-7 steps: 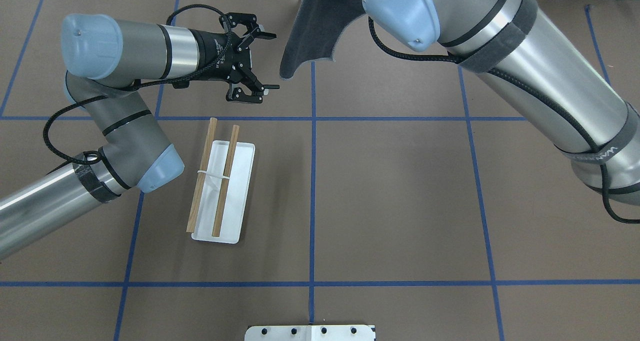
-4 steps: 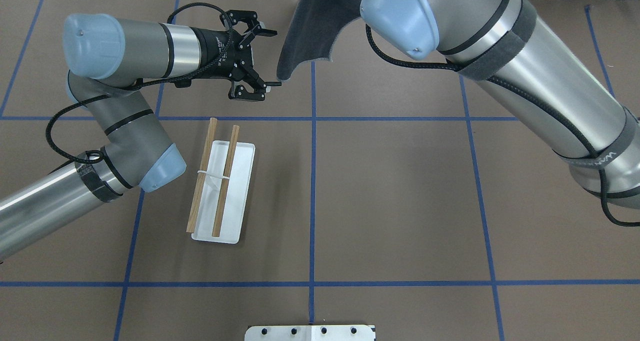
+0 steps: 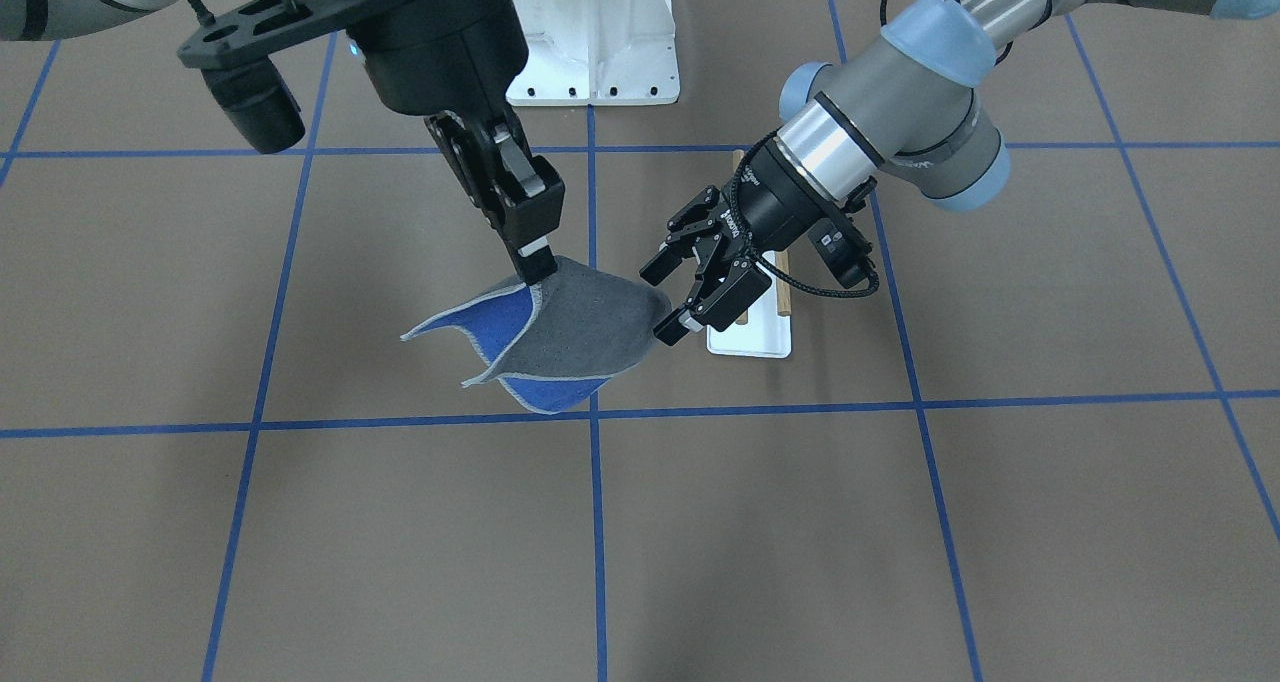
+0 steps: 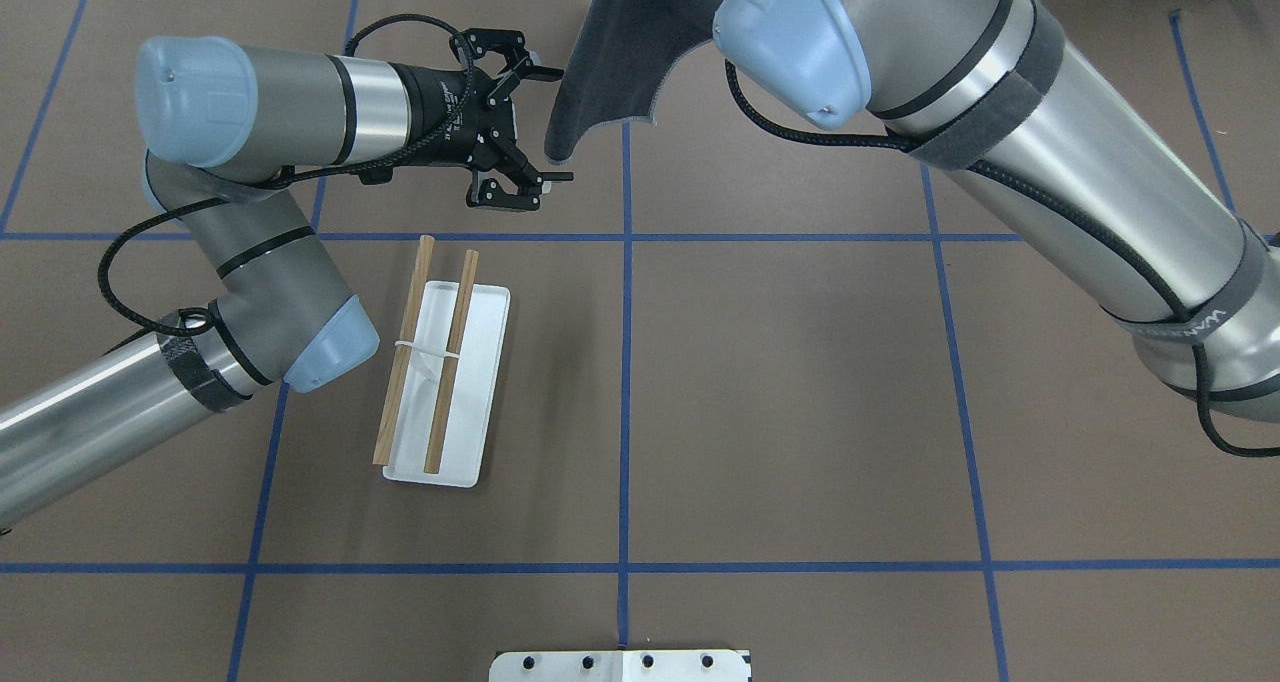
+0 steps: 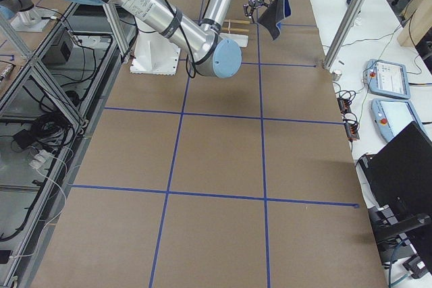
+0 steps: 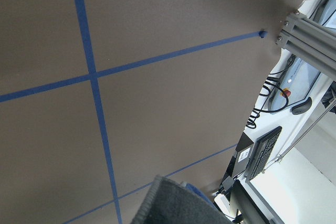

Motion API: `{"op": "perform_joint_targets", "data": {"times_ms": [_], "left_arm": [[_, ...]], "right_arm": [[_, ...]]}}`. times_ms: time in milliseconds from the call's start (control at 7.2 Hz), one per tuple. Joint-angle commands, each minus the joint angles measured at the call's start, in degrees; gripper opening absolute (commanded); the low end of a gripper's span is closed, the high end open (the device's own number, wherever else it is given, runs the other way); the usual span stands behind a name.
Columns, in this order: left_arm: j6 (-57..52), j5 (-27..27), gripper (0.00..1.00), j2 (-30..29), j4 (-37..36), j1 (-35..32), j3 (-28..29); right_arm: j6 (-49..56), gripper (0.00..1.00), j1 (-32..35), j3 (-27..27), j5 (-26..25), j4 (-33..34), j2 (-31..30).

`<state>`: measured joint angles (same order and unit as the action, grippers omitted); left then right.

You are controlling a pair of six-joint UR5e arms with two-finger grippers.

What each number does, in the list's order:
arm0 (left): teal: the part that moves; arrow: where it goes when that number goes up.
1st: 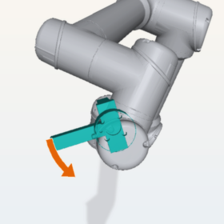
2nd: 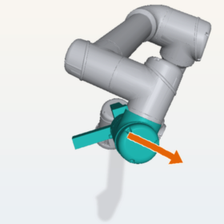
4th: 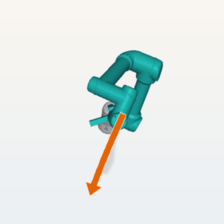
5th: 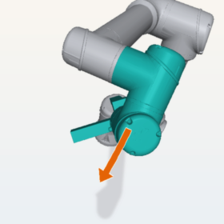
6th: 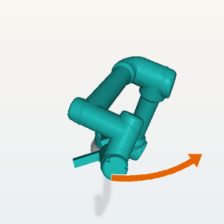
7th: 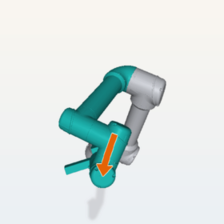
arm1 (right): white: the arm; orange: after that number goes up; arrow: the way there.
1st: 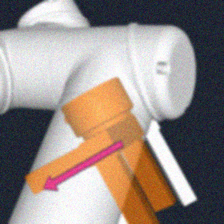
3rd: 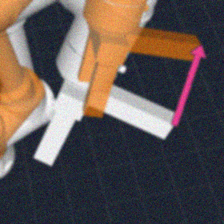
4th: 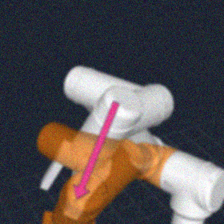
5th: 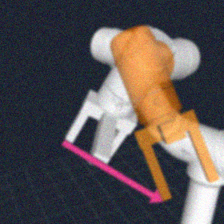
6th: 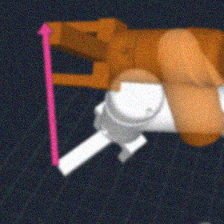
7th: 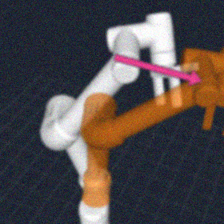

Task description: Hang towel on rack

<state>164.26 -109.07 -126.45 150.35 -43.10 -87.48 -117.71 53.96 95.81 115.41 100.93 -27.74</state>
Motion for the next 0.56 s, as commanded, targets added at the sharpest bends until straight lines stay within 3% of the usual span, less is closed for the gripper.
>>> {"op": "perform_joint_targets", "data": {"times_ms": [0, 139, 278, 417], "left_arm": [[0.2, 0.0, 0.65, -0.2, -0.2, 0.0, -0.1], [2.3, 0.0, 0.38, -0.2, -0.2, -0.1, -0.1], [2.3, 0.0, 0.0, -0.2, -0.1, -0.1, -0.1], [1.7, -0.1, 0.0, -0.1, 0.1, -0.1, -0.3]], "right_arm": [[-0.5, 0.0, -0.3, 1.6, 0.0, 0.0, -0.5], [-0.5, 0.0, -0.3, 1.6, 0.0, 0.0, -0.5], [-0.5, 0.0, -0.3, 1.6, 0.0, 0.0, -0.6], [-0.3, 0.0, -0.3, 2.1, 0.0, 0.0, -1.4]]}}
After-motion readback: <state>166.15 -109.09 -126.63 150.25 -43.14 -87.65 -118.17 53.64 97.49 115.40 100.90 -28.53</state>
